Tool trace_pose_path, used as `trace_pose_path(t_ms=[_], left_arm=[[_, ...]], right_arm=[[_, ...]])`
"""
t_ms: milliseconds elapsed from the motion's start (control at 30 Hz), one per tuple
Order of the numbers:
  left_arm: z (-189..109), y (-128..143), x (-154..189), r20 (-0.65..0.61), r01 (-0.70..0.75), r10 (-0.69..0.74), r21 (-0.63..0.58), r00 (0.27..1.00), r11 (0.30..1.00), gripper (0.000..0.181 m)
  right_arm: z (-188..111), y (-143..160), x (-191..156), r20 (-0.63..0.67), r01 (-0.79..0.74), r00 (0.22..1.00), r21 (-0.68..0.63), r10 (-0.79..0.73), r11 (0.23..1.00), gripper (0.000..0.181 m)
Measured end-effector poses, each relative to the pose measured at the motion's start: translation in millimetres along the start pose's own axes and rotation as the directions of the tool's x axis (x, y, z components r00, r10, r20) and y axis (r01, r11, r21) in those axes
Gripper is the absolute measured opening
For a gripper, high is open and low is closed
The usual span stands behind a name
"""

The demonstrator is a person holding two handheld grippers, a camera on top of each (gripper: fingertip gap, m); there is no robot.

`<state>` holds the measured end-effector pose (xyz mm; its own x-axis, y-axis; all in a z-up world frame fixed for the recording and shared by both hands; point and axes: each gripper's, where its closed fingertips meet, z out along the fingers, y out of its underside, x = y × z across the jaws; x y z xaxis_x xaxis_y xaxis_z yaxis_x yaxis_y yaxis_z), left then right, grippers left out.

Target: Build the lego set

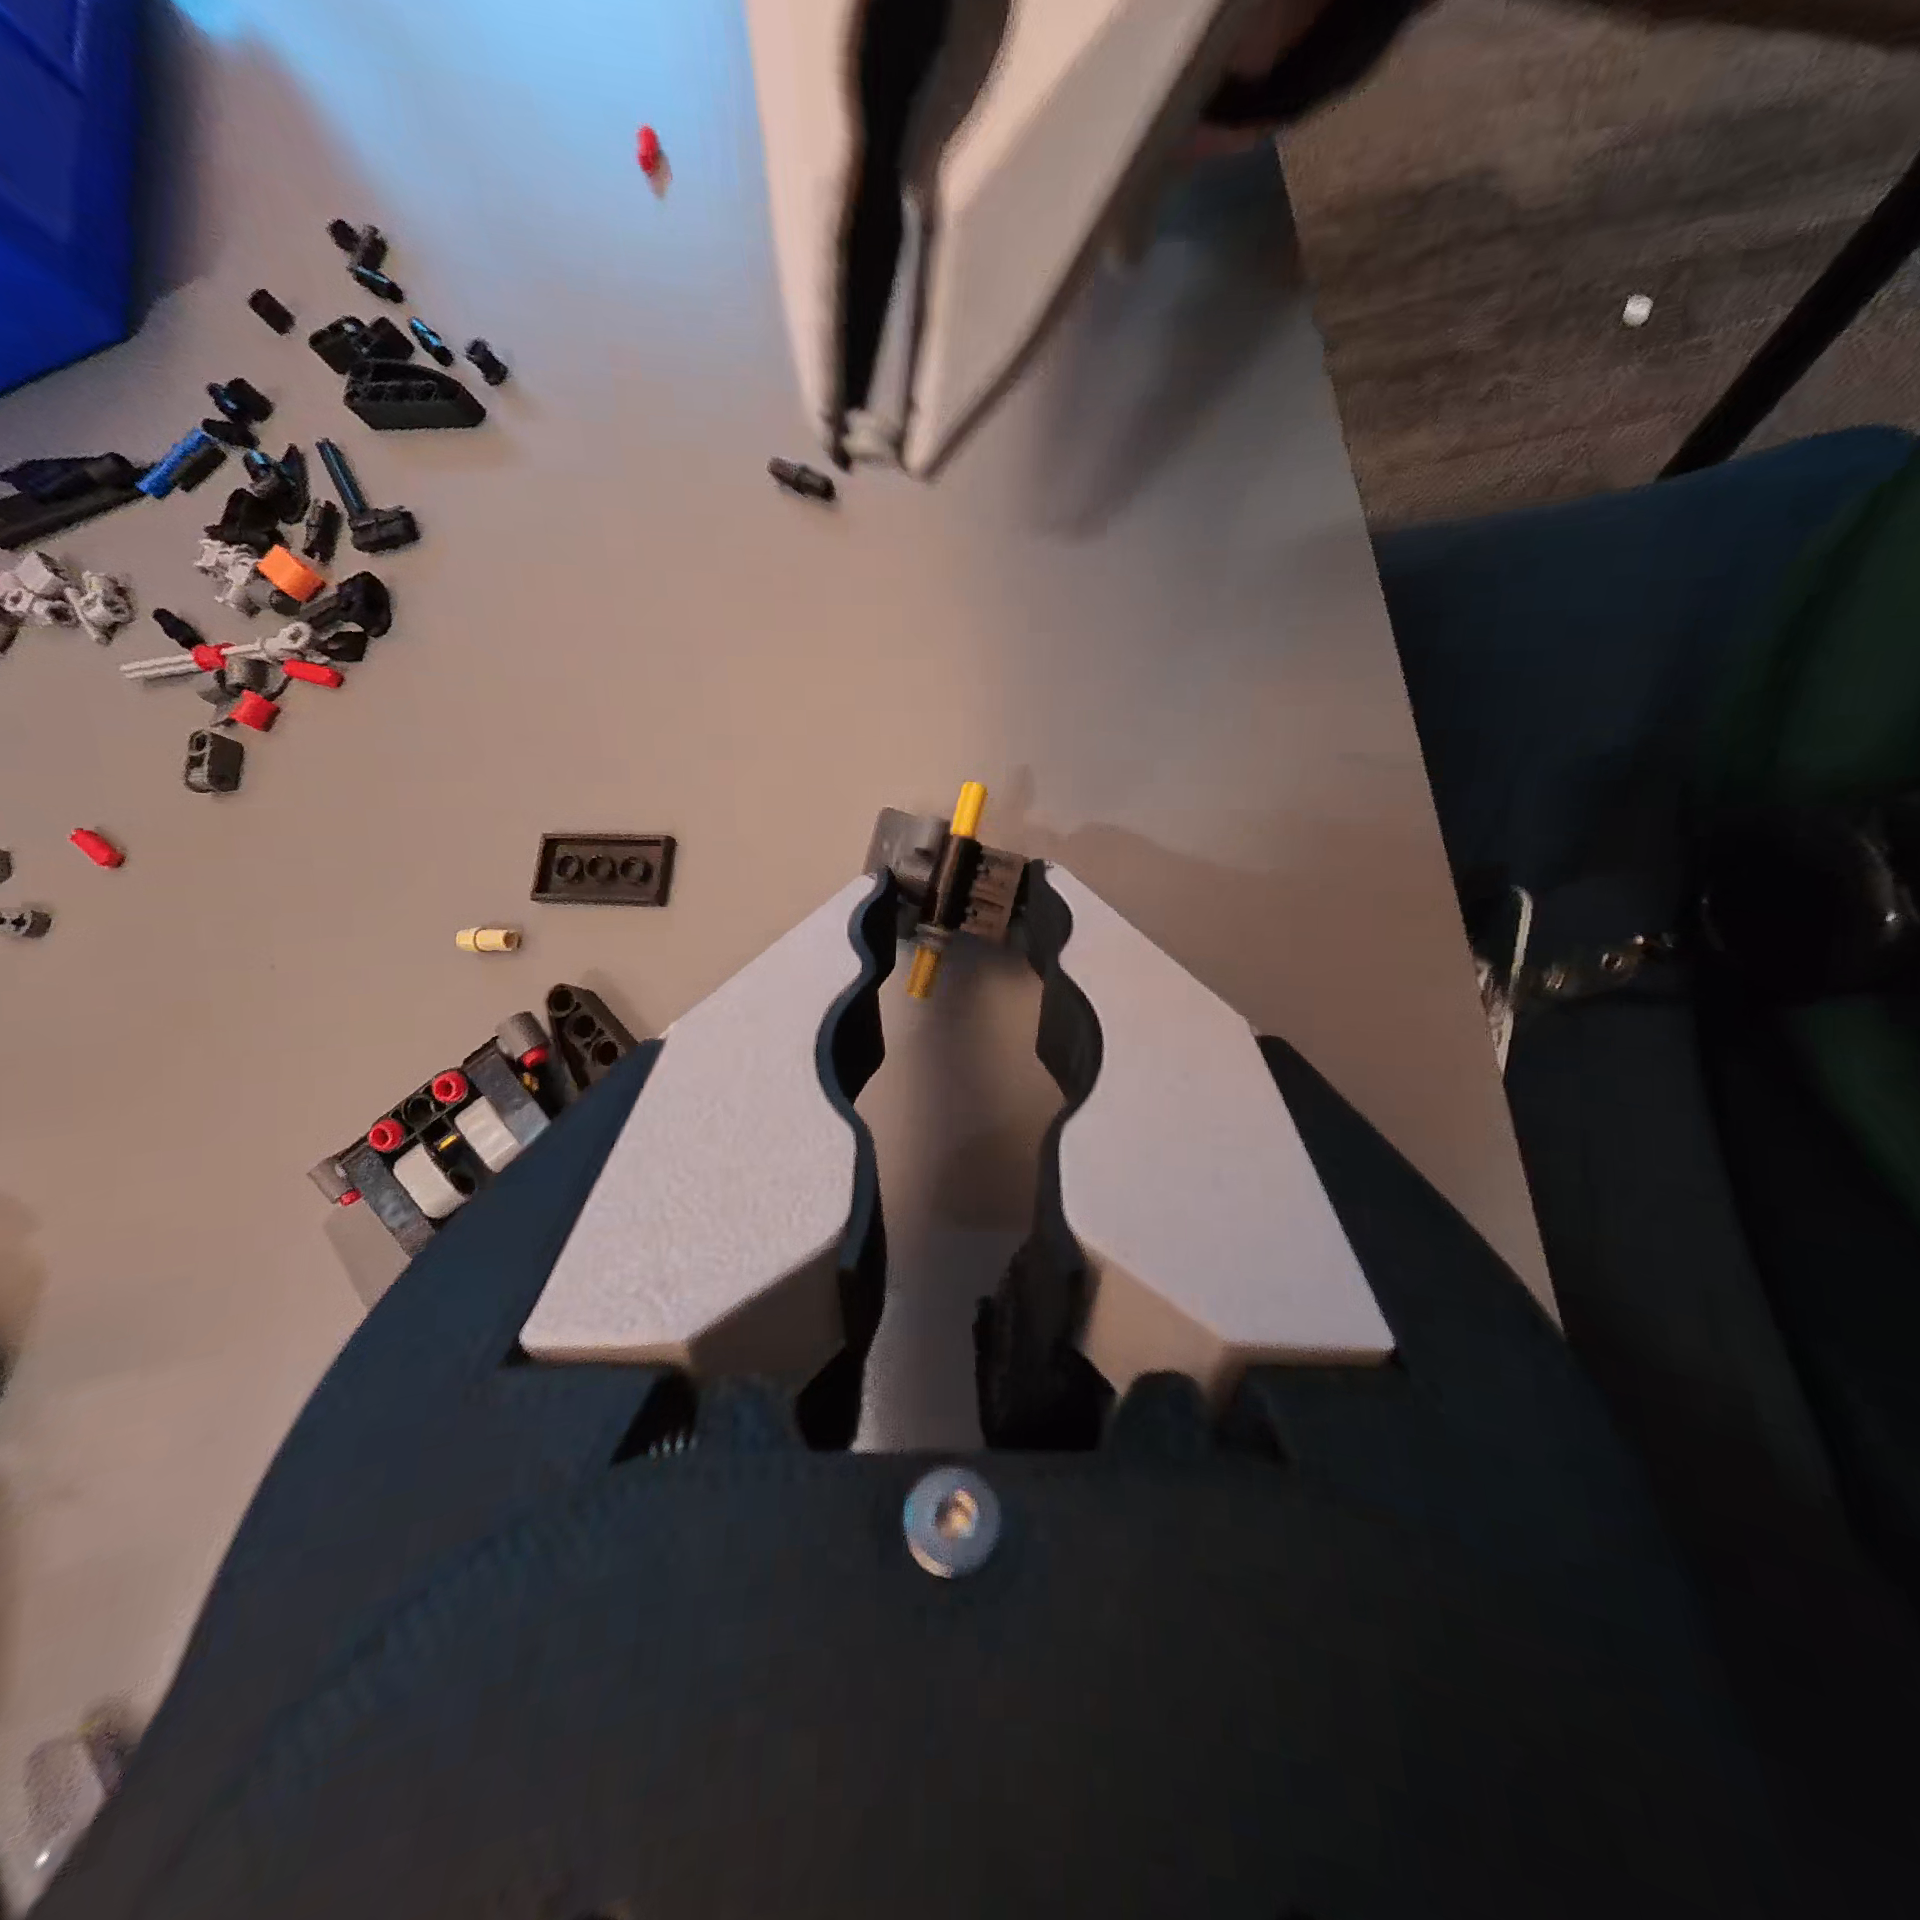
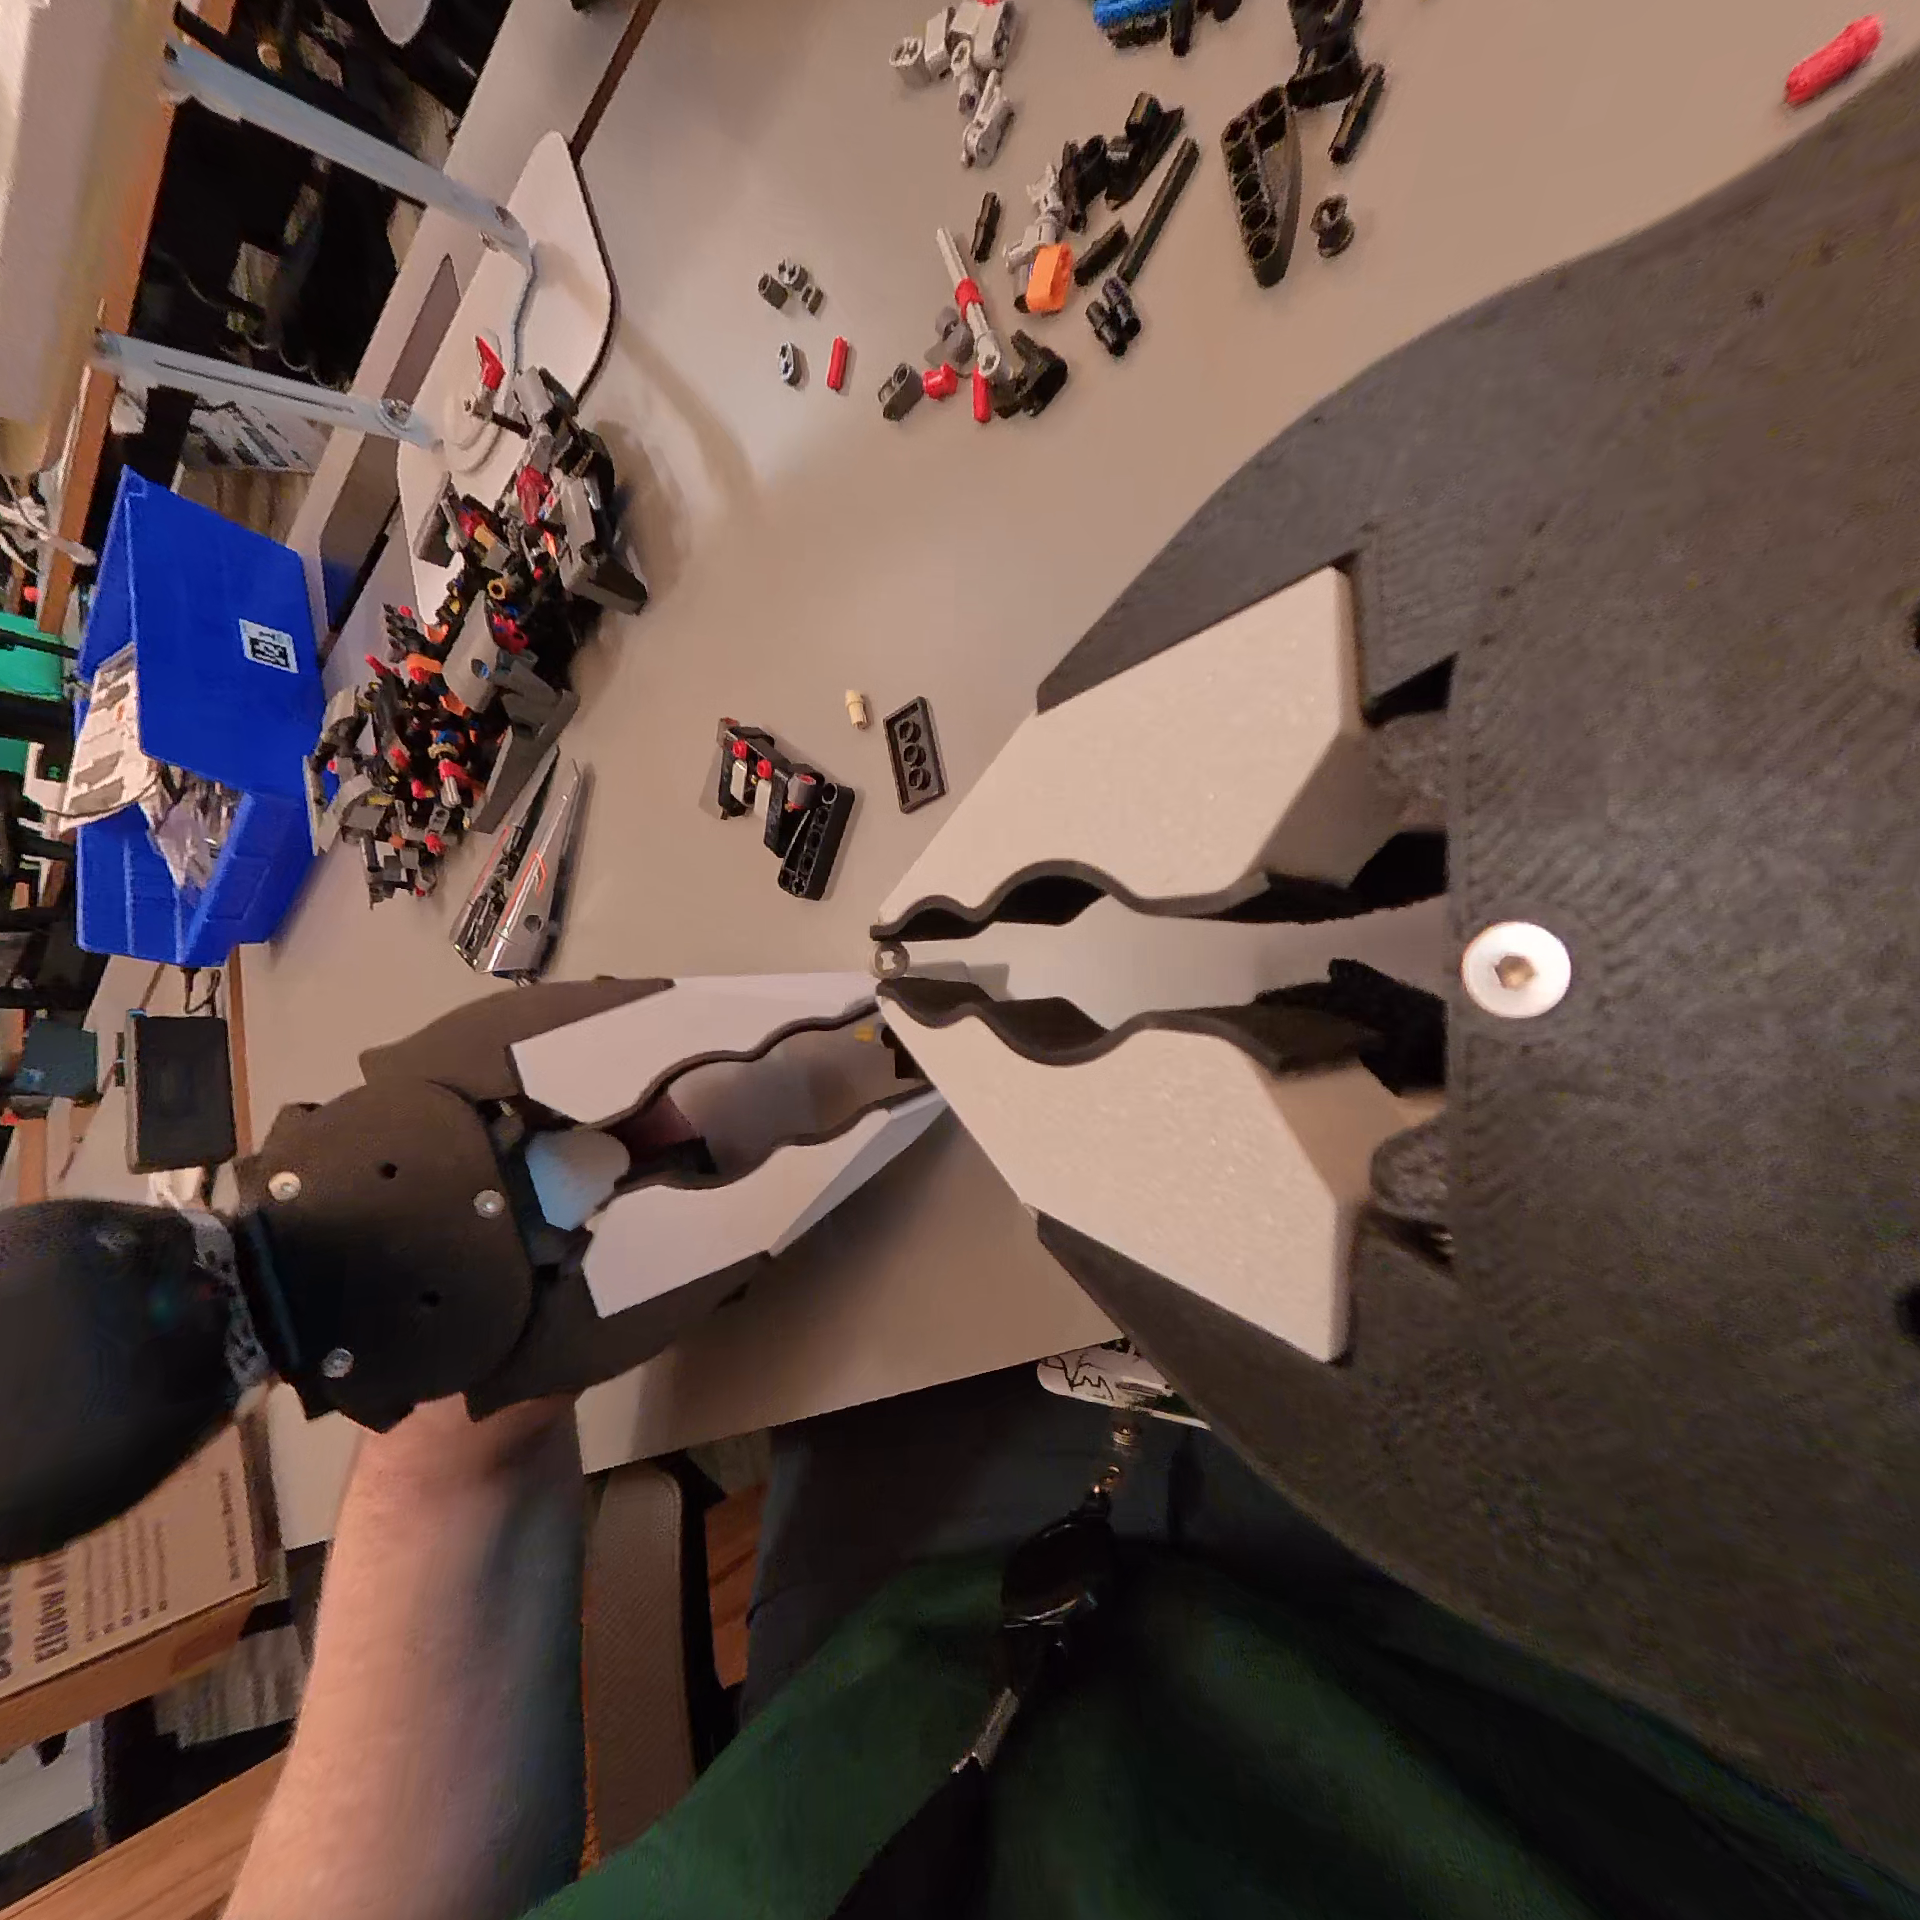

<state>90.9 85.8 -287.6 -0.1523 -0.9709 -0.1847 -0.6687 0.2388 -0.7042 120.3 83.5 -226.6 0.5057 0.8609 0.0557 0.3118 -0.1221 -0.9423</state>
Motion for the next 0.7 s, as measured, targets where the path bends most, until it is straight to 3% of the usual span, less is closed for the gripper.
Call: trace_pose_path(t_ms=[133, 367, 433, 533, 700], left_arm=[[-7.4, -14.5, -1.2, -0.065, 0.108, -0.101, 0.133, 0.993, 0.985, 0.023], [-15.4, -23.3, -4.6, -0.154, 0.217, -0.186, 0.224, 0.970, 0.950, 0.023], [-14.4, -20.5, -0.9, -0.192, 0.231, -0.193, 0.199, 0.962, 0.952, 0.023], [-7.0, -6.9, -4.3, -0.123, 0.154, -0.140, 0.105, 0.982, 0.983, 0.023], [-2.1, -5.9, -1.1, -0.111, 0.095, -0.090, 0.042, 0.990, 0.995, 0.023]], right_arm=[[7.6, 3.1, -6.8, 0.017, 0.018, 1.000, -0.017, -0.017, 1.000, 0.004], [18.7, 9.4, -14.4, 0.042, 0.043, 0.998, -0.057, -0.041, 0.997, 0.005], [20.6, 11.8, -13.8, 0.040, 0.041, 0.998, -0.068, -0.038, 0.997, 0.005], [20.7, 12.2, -12.0, 0.037, 0.031, 0.999, -0.070, -0.028, 0.997, 0.005], [22.2, 15.8, -10.3, 0.033, 0.033, 0.999, -0.094, -0.030, 0.995, 0.005]])
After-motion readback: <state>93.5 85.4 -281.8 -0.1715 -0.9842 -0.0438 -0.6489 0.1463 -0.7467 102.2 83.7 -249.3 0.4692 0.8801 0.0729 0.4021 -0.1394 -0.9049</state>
